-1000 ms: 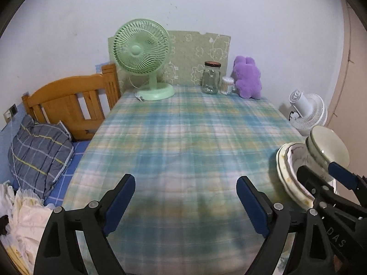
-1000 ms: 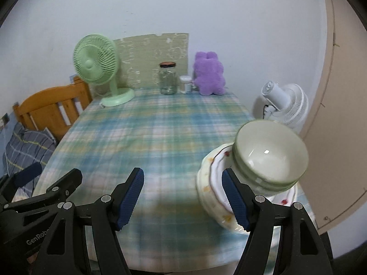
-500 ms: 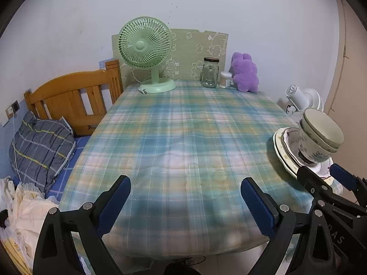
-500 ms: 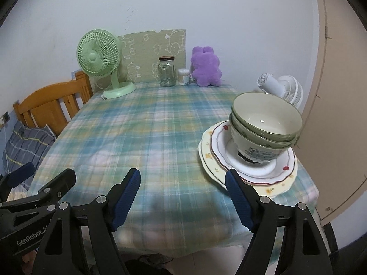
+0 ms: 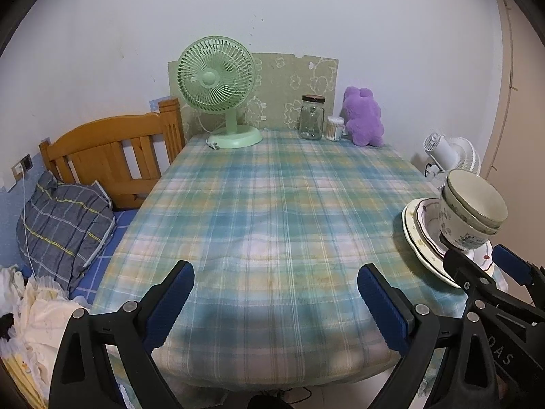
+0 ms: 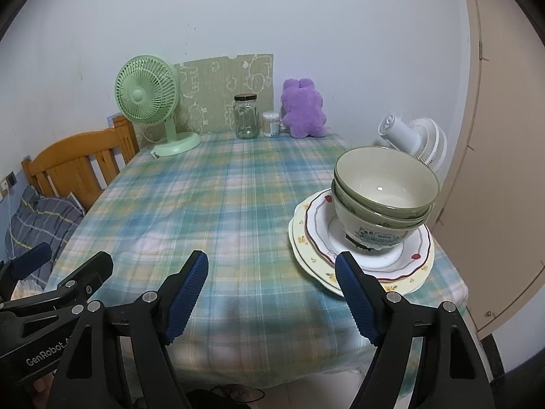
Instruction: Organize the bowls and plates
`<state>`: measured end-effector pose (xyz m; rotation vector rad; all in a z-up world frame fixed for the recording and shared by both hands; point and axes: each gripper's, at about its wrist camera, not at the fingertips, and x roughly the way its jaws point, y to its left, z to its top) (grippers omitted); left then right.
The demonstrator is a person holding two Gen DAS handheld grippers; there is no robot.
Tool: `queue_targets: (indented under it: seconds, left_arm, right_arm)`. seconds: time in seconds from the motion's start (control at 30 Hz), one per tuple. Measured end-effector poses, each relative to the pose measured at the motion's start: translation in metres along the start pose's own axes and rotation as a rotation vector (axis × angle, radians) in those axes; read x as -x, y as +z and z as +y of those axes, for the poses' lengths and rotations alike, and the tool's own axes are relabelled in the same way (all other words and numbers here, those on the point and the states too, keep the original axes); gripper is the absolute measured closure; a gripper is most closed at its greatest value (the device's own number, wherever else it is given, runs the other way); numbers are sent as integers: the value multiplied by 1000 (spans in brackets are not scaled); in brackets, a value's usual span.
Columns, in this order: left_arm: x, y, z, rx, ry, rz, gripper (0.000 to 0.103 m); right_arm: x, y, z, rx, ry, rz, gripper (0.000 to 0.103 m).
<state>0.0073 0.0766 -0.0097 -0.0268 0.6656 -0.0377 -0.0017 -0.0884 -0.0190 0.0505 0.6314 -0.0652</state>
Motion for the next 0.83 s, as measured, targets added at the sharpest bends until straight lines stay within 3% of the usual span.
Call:
queue_targets:
  seconds: [0.83]
  left_arm:
    - [3,13,-2,-5,25,-35,3]
  right_arm:
    - [-1,14,0,-5,11,-14,23]
